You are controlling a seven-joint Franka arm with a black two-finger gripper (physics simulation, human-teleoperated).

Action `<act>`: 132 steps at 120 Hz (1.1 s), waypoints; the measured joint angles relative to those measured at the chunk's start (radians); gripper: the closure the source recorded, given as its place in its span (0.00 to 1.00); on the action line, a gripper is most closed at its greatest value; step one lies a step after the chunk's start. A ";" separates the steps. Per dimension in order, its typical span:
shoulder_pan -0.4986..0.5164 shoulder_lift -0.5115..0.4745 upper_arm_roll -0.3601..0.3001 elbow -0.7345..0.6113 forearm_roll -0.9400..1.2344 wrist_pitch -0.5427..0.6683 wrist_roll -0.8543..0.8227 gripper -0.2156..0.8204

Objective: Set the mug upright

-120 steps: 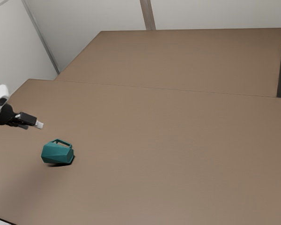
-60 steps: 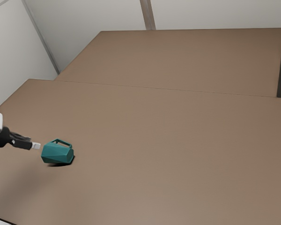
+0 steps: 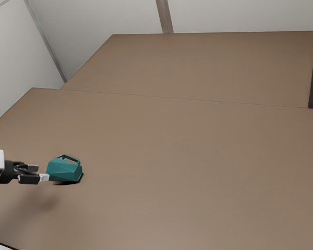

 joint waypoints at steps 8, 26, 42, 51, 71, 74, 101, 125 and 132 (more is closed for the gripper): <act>0.001 0.019 0.000 0.000 -0.009 0.001 0.031 0.21; 0.001 0.061 -0.001 0.004 -0.034 0.002 0.088 0.21; -0.001 0.096 -0.003 0.008 -0.066 0.000 0.134 0.21; -0.003 0.103 -0.005 0.009 -0.079 -0.005 0.157 0.21; -0.007 0.116 -0.009 0.016 -0.092 -0.016 0.202 0.21; -0.007 0.117 -0.009 0.017 -0.093 -0.018 0.208 0.21; -0.009 0.130 -0.009 0.027 -0.099 -0.034 0.258 0.21; -0.009 0.154 -0.009 0.044 -0.101 -0.042 0.292 0.22; -0.009 0.164 -0.009 0.045 -0.105 -0.045 0.300 0.22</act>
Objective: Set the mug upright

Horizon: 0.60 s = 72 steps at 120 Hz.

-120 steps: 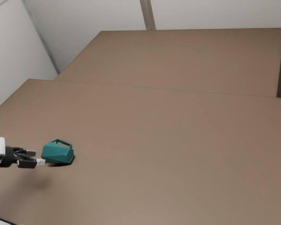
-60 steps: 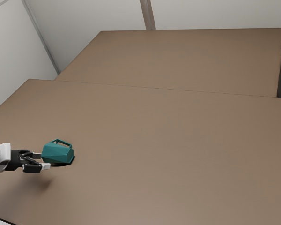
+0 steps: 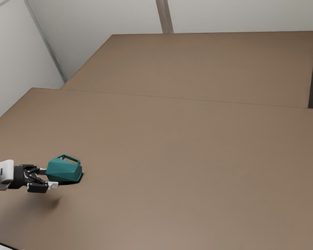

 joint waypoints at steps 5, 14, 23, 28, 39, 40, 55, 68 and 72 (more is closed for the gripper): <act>0.000 0.006 0.000 0.000 -0.002 -0.001 0.005 0.22; 0.000 0.019 0.000 0.004 -0.007 -0.004 0.015 0.22; 0.000 0.027 0.000 0.007 -0.013 -0.005 0.025 0.23; -0.001 0.029 0.000 0.008 -0.016 -0.008 0.030 0.24; -0.001 0.029 -0.001 0.008 -0.020 -0.015 0.040 0.27; -0.001 0.029 -0.001 0.008 -0.021 -0.016 0.041 0.28; -0.001 0.028 -0.002 0.011 -0.023 -0.033 0.053 0.32; -0.001 0.025 -0.012 0.016 -0.033 -0.051 0.064 0.36; -0.001 0.023 -0.017 0.018 -0.036 -0.056 0.066 0.37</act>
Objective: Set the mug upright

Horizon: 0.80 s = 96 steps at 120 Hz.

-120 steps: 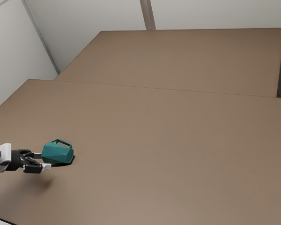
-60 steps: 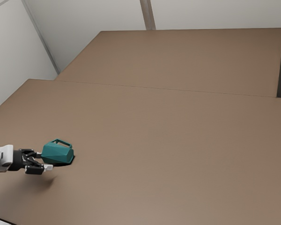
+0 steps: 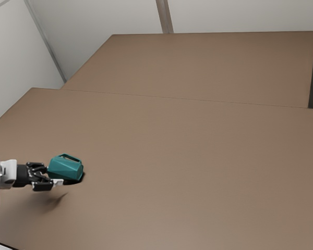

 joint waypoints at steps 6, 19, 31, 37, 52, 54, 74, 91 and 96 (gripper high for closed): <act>-0.001 -0.001 -0.010 0.006 -0.005 -0.008 0.004 0.39; -0.001 -0.004 -0.024 0.014 -0.011 -0.025 0.012 0.41; -0.002 -0.004 -0.034 0.017 -0.015 -0.038 0.018 0.43; -0.001 -0.005 -0.042 0.020 -0.021 -0.043 0.020 0.45; -0.002 -0.009 -0.052 0.025 -0.040 -0.051 0.025 0.64; -0.002 -0.011 -0.052 0.025 -0.042 -0.051 0.026 0.67; -0.002 -0.021 -0.053 0.032 -0.054 -0.056 0.031 0.85; -0.001 -0.022 -0.061 0.046 -0.058 -0.057 0.035 0.91; -0.001 -0.022 -0.064 0.050 -0.059 -0.057 0.035 0.92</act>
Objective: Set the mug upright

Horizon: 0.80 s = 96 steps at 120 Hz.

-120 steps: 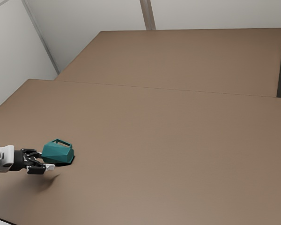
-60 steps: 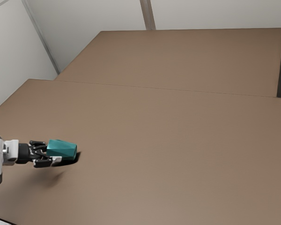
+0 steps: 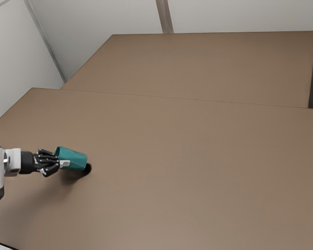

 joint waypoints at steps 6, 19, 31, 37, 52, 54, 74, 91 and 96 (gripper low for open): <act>0.000 -0.001 -0.001 0.002 -0.001 0.000 0.000 0.93; 0.001 -0.016 -0.007 0.003 -0.003 0.002 0.000 0.94; -0.053 -0.054 -0.023 0.013 -0.005 0.029 -0.014 0.95; -0.101 -0.069 -0.025 0.018 -0.003 0.059 -0.031 0.96; -0.211 -0.098 -0.040 0.023 0.002 0.163 -0.103 0.96; -0.221 -0.104 -0.053 0.023 0.004 0.179 -0.116 0.96; -0.252 -0.131 -0.148 0.058 0.179 0.295 -0.288 0.97; -0.279 -0.131 -0.163 0.104 0.515 0.293 -0.526 0.97; -0.291 -0.131 -0.167 0.112 0.604 0.282 -0.606 0.97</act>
